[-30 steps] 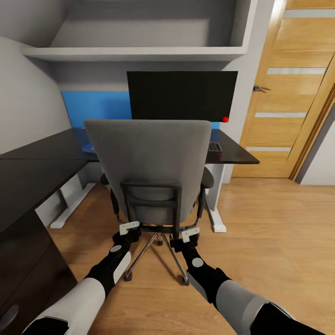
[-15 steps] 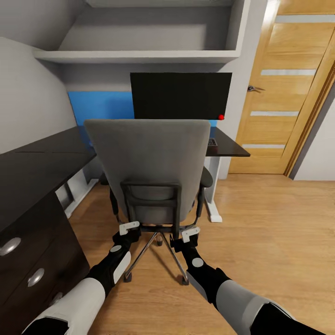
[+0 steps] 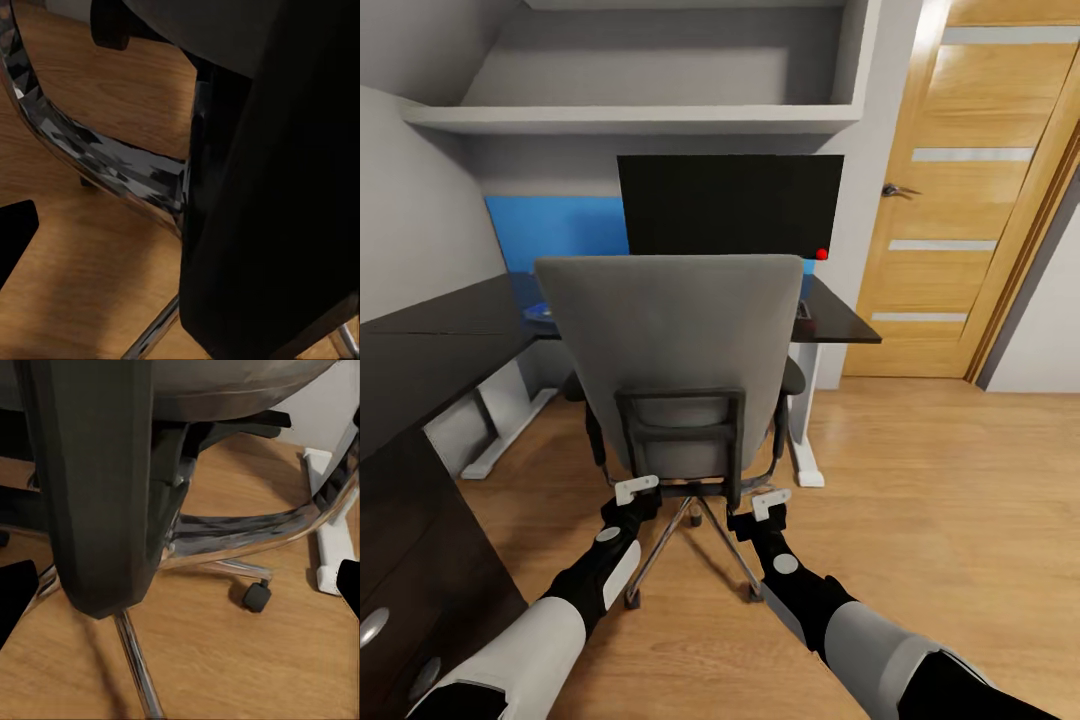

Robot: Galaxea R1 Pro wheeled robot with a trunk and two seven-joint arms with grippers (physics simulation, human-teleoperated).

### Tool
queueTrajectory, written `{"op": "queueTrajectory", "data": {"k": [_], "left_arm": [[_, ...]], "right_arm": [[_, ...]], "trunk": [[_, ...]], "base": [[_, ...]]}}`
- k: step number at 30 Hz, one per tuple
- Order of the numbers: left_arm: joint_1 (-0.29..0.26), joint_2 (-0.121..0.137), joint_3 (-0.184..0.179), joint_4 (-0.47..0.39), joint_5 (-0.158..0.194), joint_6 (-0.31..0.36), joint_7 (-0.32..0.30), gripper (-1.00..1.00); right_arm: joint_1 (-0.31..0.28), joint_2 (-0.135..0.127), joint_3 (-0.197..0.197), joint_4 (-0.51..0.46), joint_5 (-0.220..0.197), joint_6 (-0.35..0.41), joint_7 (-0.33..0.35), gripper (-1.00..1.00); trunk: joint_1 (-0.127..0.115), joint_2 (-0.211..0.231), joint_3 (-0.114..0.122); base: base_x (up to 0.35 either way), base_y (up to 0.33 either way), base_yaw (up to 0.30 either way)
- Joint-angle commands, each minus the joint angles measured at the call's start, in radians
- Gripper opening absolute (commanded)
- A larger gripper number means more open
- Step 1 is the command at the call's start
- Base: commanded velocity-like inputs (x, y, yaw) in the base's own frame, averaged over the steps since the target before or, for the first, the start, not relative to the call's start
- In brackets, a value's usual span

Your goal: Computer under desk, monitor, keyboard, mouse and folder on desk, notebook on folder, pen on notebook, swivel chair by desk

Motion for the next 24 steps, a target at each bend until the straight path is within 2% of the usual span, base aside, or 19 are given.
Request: {"op": "queueTrajectory", "data": {"k": [1, 5, 14, 24], "left_arm": [[-0.001, 0.001, -0.009, 0.001, 0.011, -0.004, 0.008, 1.00], [-0.001, 0.001, -0.009, 0.001, 0.011, -0.002, 0.007, 1.00], [-0.001, 0.001, -0.009, 0.001, 0.011, -0.001, 0.006, 1.00], [-0.001, 0.001, -0.009, 0.001, 0.011, 0.000, 0.006, 1.00]], "right_arm": [[-0.001, 0.000, 0.008, 0.001, -0.008, -0.004, -0.005, 1.00], [-0.001, 0.000, 0.008, 0.001, -0.008, -0.004, -0.005, 1.00], [-0.001, 0.000, 0.008, 0.002, -0.008, -0.004, -0.005, 1.00], [-0.001, 0.000, 0.009, 0.001, -0.008, -0.004, -0.005, 1.00]], "trunk": [[0.000, 0.000, -0.001], [0.000, 0.000, -0.001], [0.000, 0.000, -0.001], [0.000, 0.000, -0.001]], "base": [[0.232, -0.216, 0.000], [0.136, -0.122, 0.000], [0.007, -0.014, 0.000], [-0.179, 0.023, 0.000]]}}
